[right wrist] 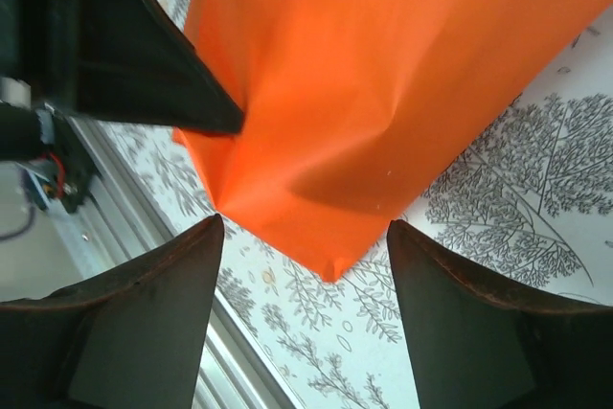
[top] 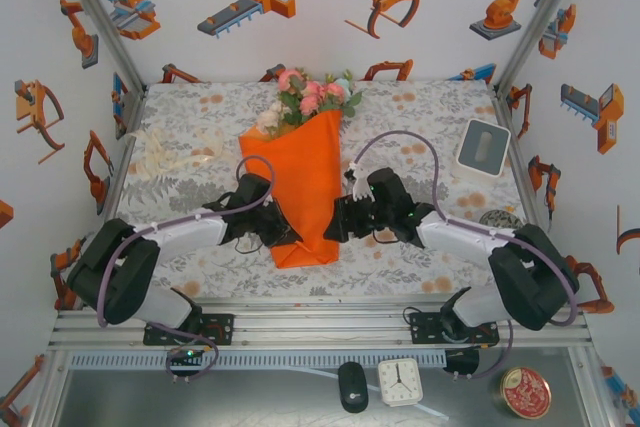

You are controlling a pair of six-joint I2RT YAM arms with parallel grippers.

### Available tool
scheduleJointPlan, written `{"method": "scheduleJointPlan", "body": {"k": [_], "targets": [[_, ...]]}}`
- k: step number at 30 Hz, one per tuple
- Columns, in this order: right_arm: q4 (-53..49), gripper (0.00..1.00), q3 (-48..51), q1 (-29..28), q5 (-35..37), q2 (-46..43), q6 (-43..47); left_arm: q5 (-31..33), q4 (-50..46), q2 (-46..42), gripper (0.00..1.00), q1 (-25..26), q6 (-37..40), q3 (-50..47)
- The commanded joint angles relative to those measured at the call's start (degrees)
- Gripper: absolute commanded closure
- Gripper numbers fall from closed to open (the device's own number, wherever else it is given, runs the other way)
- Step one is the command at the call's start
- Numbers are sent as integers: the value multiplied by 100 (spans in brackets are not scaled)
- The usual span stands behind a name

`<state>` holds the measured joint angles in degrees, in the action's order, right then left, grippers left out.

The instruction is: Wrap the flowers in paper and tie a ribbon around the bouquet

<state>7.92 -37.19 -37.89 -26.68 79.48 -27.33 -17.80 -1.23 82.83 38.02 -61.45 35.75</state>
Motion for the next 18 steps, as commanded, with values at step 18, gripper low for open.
{"method": "scheduleJointPlan", "body": {"k": [18], "targets": [[803, 59, -800, -33, -495, 1849, -485, 1107, -523, -919, 58, 183, 729, -70]]}}
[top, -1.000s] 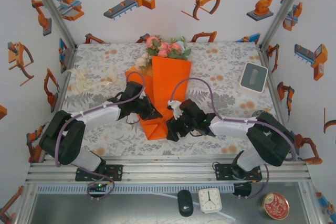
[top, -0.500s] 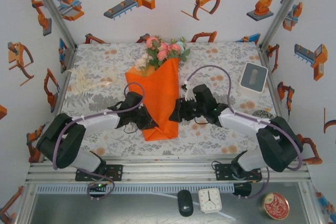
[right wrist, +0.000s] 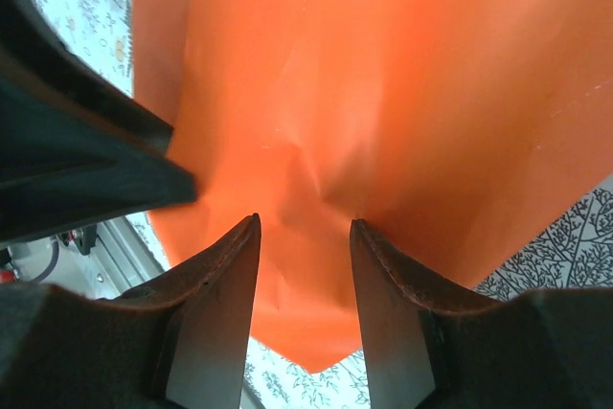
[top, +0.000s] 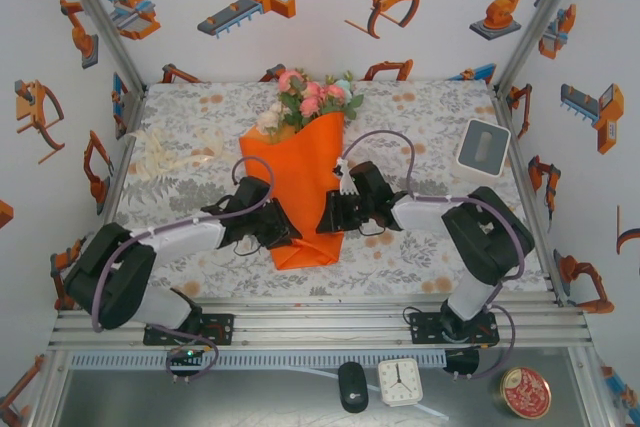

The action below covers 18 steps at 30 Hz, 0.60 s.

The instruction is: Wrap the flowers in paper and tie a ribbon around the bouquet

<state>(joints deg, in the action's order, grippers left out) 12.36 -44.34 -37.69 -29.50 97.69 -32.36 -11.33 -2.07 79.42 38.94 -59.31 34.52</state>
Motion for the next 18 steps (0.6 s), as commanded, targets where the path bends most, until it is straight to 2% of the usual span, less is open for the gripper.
{"method": "scheduleJointPlan", "body": {"k": [1, 4, 6, 9, 11, 12, 16, 18], "targets": [[375, 58, -67, -54, -218, 39, 9, 669, -591, -855, 57, 117, 708, 47], [456, 57, -14, -54, -265, 57, -5, 1127, -810, -1583, 54, 146, 1119, -31], [478, 57, -13, -54, -307, 81, -7, 1424, -1031, -1816, 52, 146, 1079, -34], [519, 56, -5, -54, -348, 76, -63, 1552, -1565, -1591, 59, 145, 906, 73], [471, 55, -22, -54, -363, 48, -61, 1488, -1847, -1259, 69, 218, 988, 176], [460, 54, -16, -58, -379, 22, -71, 1470, -1892, -1123, 70, 253, 992, 168], [272, 42, 48, -214, -331, -316, 81, 976, -1218, -674, 70, 266, 1045, 45], [-109, 35, 36, -538, -81, -591, 581, 820, -947, -554, 70, 282, 950, 50]]}}
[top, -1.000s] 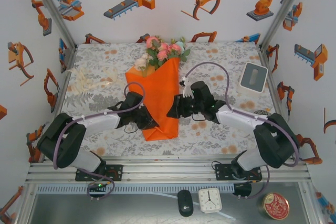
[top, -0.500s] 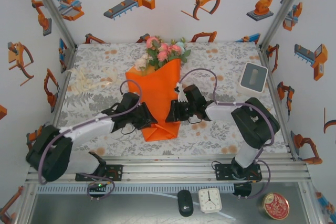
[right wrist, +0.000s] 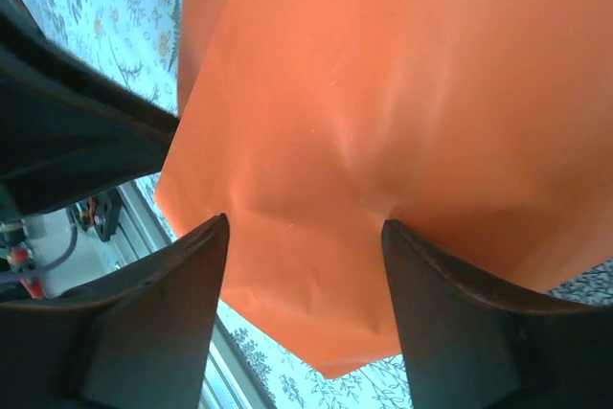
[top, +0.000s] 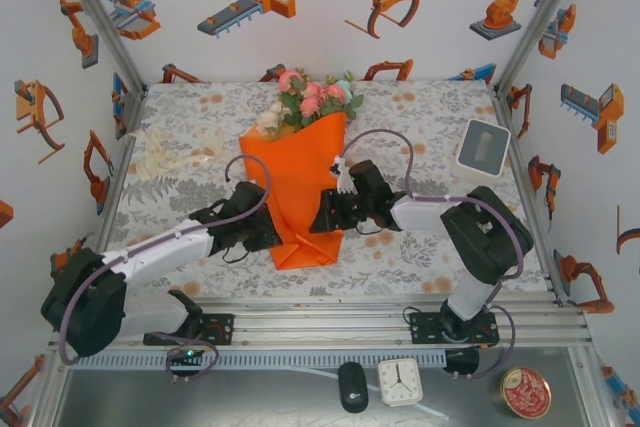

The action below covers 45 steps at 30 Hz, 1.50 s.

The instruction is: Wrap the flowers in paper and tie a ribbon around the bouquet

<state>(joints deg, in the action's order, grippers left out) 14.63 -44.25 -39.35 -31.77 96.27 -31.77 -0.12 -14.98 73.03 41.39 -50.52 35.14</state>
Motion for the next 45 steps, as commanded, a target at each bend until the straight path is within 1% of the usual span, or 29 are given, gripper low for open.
{"method": "scheduleJointPlan", "body": {"k": [1, 2, 5, 9, 12, 14, 18, 21, 22, 24, 26, 28, 30, 32, 34, 36, 37, 39, 42, 45], "targets": [[-526, 33, 22, -563, 319, -583, 808, -300, 417, 128, 69, 50, 24, -15], [-619, 31, 51, -753, 462, -693, 1044, -290, 477, 148, 69, 45, 0, -30], [-576, 28, 220, -1034, 734, -855, 1296, -296, 583, 237, 69, 47, -67, -93], [-846, 29, 195, -1131, 1218, -780, 1586, -389, 1001, 389, 69, 46, -192, -315], [-1048, 31, 47, -1209, 1336, -603, 1855, -533, 1161, 544, 69, 46, -223, -341], [-1128, 36, -84, -1269, 1296, -477, 1913, -619, 1260, 577, 69, 47, -221, -354], [-1072, 52, -220, -1402, 1416, -291, 1863, -718, 1568, 586, 69, 42, -377, -519], [-1033, 66, -240, -1468, 1456, -184, 1829, -935, 1926, 570, 70, 2, -448, -611], [-1031, 73, -222, -1467, 1478, -175, 1808, -1003, 2030, 527, 70, -14, -459, -630], [-989, 82, -145, -1472, 1481, -225, 1803, -969, 1968, 377, 69, -56, -468, -614], [-955, 89, -31, -1471, 1498, -323, 1826, -915, 1786, 173, 66, -200, -415, -566], [-924, 92, 87, -1470, 1583, -427, 1849, -886, 1505, -153, 64, -453, -288, -467], [-927, 93, 148, -1470, 1677, -494, 1874, -722, 1003, -556, 62, -763, -138, -303], [-912, 96, 169, -1469, 1726, -526, 1898, -264, 271, -920, 59, -1096, 4, -38], [-807, 98, 188, -1469, 1693, -531, 1891, 312, -592, -1055, 58, -1532, 46, 309], [-702, 100, 219, -1469, 1663, -539, 1856, 500, -941, -916, 57, -1943, 170, 528], [-633, 100, 239, -1465, 1640, -560, 1826, 469, -968, -768, 56, -2145, 238, 600], [-458, 100, 306, -1470, 1613, -612, 1773, 121, -734, -375, 55, -2391, 436, 705], [-310, 100, 363, -1470, 1586, -713, 1729, -108, -351, 201, 55, -2443, 537, 853], [-218, 100, 422, -1468, 1576, -838, 1620, -363, 277, 479, 57, -2451, 453, 751]]}}
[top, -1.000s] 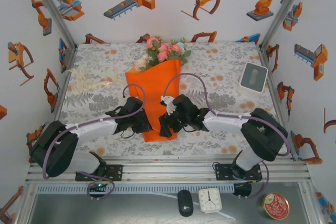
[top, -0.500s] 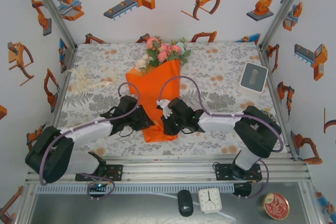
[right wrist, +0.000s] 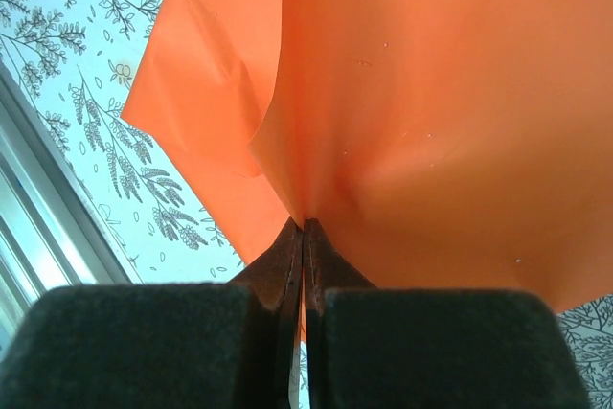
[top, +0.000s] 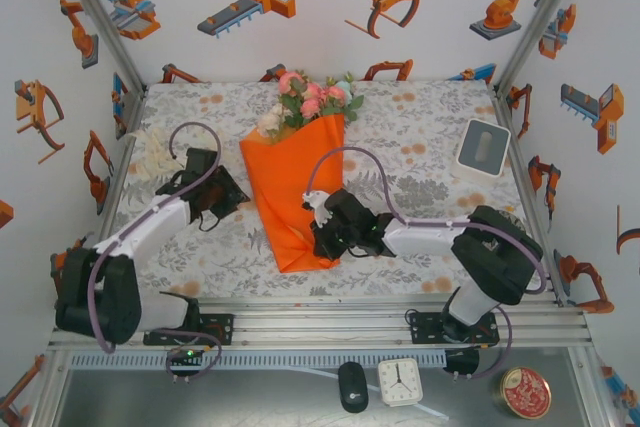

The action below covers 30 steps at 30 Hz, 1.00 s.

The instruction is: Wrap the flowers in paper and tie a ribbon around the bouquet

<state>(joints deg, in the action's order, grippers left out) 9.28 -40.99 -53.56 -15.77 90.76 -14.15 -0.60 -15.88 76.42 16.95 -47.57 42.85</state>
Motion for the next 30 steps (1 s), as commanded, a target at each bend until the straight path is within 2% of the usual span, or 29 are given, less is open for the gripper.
{"method": "scheduleJointPlan", "body": {"k": [1, 4, 7, 16, 20, 28, 30], "targets": [[365, 100, 137, -47, -31, -336, -157, -468, 630, 241, 58, 0, 116, -64], [475, 100, 222, -45, -133, -459, -185, -870, 1012, 553, 61, 41, 64, -83], [452, 100, 215, -56, -293, -534, -186, -994, 1253, 808, 64, 181, 83, -131], [281, 99, 45, -135, -853, -492, 8, -729, 1340, 1302, 72, 383, -77, -219], [277, 98, -2, -248, -1155, -320, 51, -660, 1394, 1318, 72, 385, -221, -259], [126, 94, -245, -316, -1083, 354, -49, -407, 1186, 1015, 71, 318, -457, -405], [117, 89, -176, -313, -976, 334, -39, -311, 961, 784, 68, 266, -447, -426]]}}
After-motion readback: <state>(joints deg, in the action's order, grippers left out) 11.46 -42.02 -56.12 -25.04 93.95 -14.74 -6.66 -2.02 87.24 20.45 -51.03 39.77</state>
